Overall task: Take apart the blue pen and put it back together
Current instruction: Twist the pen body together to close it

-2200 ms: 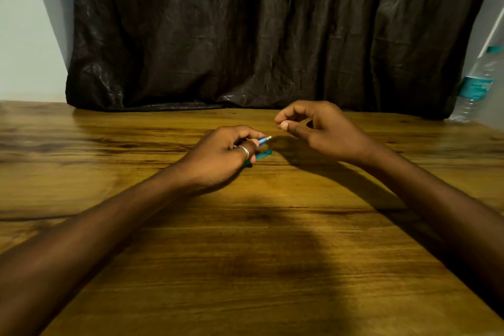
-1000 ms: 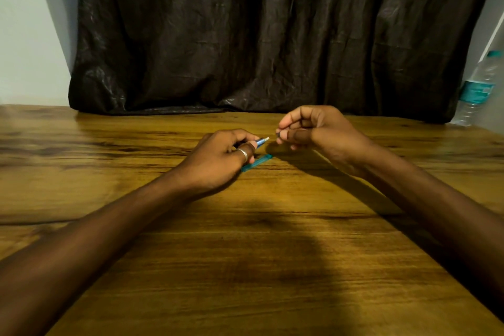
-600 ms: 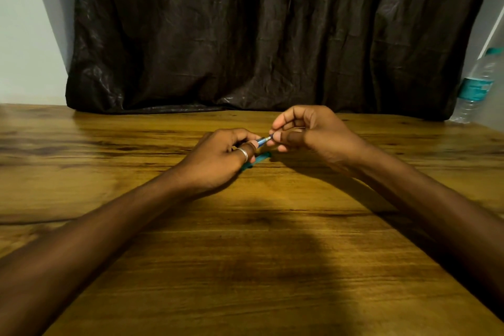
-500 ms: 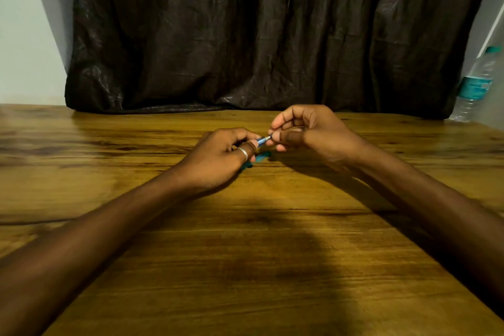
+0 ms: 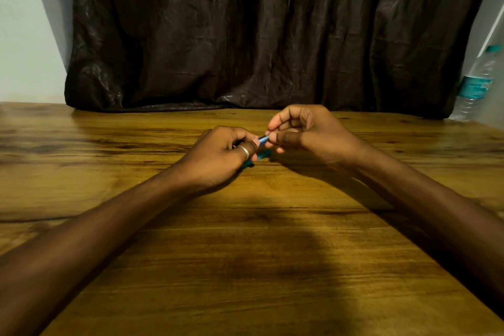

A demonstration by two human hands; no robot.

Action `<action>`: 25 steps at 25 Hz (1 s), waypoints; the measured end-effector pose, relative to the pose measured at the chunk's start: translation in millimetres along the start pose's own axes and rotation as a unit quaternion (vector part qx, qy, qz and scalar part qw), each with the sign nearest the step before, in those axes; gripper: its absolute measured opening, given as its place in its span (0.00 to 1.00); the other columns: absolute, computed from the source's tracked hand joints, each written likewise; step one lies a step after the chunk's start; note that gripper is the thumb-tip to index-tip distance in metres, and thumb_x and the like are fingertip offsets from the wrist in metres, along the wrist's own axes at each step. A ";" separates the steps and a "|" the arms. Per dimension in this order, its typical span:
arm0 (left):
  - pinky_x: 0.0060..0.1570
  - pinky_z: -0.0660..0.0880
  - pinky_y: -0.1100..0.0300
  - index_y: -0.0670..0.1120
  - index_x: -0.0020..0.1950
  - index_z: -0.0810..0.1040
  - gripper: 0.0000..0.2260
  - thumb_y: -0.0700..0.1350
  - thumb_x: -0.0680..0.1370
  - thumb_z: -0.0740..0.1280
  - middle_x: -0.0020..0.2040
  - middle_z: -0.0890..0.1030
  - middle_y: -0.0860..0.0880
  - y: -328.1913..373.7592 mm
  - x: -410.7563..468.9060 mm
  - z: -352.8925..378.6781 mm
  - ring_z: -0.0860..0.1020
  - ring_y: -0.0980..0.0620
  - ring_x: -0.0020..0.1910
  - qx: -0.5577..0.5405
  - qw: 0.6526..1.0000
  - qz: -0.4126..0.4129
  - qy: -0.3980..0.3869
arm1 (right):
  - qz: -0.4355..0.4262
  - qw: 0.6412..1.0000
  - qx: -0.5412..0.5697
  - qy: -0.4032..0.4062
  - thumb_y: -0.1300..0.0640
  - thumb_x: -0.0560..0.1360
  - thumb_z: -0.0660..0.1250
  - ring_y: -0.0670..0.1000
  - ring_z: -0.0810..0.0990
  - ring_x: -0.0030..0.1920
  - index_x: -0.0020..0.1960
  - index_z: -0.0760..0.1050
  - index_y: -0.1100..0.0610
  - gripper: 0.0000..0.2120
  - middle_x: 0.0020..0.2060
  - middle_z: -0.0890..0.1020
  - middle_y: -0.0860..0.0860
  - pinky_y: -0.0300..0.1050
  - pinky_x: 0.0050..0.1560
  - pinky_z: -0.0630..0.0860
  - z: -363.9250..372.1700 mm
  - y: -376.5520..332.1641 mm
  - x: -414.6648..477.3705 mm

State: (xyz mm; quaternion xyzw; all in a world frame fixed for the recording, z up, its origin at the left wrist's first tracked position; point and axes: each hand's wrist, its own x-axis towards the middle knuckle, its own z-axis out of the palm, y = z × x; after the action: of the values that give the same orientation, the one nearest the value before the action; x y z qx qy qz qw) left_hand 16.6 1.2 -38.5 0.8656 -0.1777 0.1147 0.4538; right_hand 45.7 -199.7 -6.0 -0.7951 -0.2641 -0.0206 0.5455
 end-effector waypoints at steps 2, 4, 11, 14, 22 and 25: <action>0.48 0.80 0.37 0.54 0.49 0.85 0.09 0.51 0.79 0.65 0.43 0.88 0.48 -0.4 0.1 -0.4 0.84 0.39 0.47 -0.008 1.000 0.001 0.001 | 0.002 1.000 0.009 0.002 0.72 0.74 0.69 0.47 0.84 0.40 0.49 0.77 0.62 0.08 0.43 0.83 0.59 0.41 0.41 0.82 0.7 0.3 0.1; 0.50 0.80 0.39 0.53 0.49 0.85 0.09 0.49 0.81 0.65 0.44 0.88 0.50 0.1 0.1 -0.6 0.85 0.42 0.47 -0.007 1.000 -0.002 0.002 | 0.001 1.000 0.012 0.004 0.72 0.74 0.69 0.48 0.84 0.39 0.48 0.77 0.61 0.09 0.43 0.83 0.60 0.41 0.41 0.82 1.9 0.3 -0.3; 0.44 0.80 0.39 0.52 0.48 0.85 0.09 0.46 0.82 0.65 0.42 0.87 0.50 2.3 -1.1 -1.6 0.84 0.40 0.43 -0.006 1.000 -0.002 0.001 | 0.000 1.000 0.018 0.016 0.72 0.73 0.69 0.52 0.82 0.42 0.48 0.77 0.62 0.08 0.47 0.82 0.67 0.39 0.40 0.81 5.6 -3.0 -2.9; 0.36 0.73 0.51 0.52 0.45 0.84 0.11 0.46 0.83 0.64 0.36 0.84 0.55 2.3 -1.7 -2.4 0.78 0.53 0.33 -0.007 1.000 -0.004 -0.006 | -0.001 1.000 0.021 0.020 0.72 0.74 0.69 0.48 0.82 0.39 0.48 0.77 0.62 0.07 0.46 0.83 0.65 0.39 0.39 0.81 6.2 -3.2 -2.9; 0.43 0.77 0.49 0.49 0.45 0.85 0.11 0.49 0.82 0.65 0.42 0.86 0.52 10.6 -3.5 -1.5 0.83 0.49 0.42 -0.018 1.000 0.001 0.005 | 0.032 0.999 0.043 0.002 0.64 0.77 0.69 0.43 0.81 0.39 0.52 0.81 0.62 0.05 0.40 0.84 0.51 0.38 0.36 0.75 6.3 3.1 -2.7; 0.29 0.70 0.61 0.49 0.47 0.84 0.10 0.46 0.84 0.64 0.29 0.81 0.60 12.0 -3.9 -2.0 0.74 0.63 0.27 -0.028 1.000 -0.013 0.002 | 0.029 0.999 0.034 0.009 0.62 0.78 0.68 0.44 0.82 0.41 0.50 0.81 0.60 0.03 0.41 0.84 0.53 0.37 0.36 0.75 3.2 0.7 -2.5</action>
State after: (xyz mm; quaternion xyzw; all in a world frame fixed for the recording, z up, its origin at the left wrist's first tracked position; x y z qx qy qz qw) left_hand 8.1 -2.7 -29.9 0.8545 -0.1686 0.1052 0.4800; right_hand 43.1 -198.1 -8.7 -0.7833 -0.2366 -0.0030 0.5749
